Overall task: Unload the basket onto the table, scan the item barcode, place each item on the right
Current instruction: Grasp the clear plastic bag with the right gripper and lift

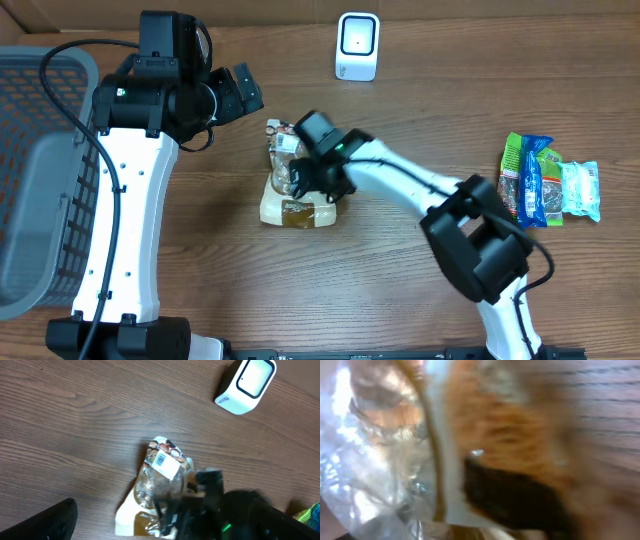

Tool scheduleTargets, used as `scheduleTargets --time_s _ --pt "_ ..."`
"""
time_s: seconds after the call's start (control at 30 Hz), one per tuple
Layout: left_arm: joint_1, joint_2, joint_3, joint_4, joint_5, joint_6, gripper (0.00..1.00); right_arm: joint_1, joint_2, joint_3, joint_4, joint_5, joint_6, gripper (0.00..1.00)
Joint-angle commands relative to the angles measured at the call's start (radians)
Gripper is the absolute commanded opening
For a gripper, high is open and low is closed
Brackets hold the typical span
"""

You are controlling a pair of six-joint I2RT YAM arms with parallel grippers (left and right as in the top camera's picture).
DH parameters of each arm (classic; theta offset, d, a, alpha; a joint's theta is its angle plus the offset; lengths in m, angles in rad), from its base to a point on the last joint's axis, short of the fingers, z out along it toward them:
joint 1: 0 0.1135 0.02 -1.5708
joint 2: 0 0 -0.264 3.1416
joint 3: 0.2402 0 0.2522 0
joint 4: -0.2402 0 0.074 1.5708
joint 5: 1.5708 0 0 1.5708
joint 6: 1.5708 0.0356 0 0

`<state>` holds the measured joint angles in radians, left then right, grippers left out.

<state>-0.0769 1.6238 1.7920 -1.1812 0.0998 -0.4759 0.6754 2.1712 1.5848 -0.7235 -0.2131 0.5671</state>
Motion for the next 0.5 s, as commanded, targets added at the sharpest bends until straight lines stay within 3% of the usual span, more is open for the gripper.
scheduleTargets --time_s 0.0,0.2,0.37,0.47 --pt "-0.002 0.011 0.004 0.004 -0.006 -0.003 1.00 -0.087 -0.012 -0.006 -0.021 -0.231 -0.060 0.85" --pt "-0.002 0.011 0.004 0.003 -0.006 -0.003 1.00 -0.200 -0.011 -0.013 0.009 -0.286 -0.086 0.91" --pt "-0.002 0.011 0.004 0.004 -0.006 -0.003 1.00 -0.193 -0.001 -0.015 0.090 -0.286 -0.224 0.92" --pt "-0.002 0.011 0.004 0.003 -0.006 -0.003 1.00 -0.170 0.013 -0.015 0.141 -0.282 -0.235 0.93"
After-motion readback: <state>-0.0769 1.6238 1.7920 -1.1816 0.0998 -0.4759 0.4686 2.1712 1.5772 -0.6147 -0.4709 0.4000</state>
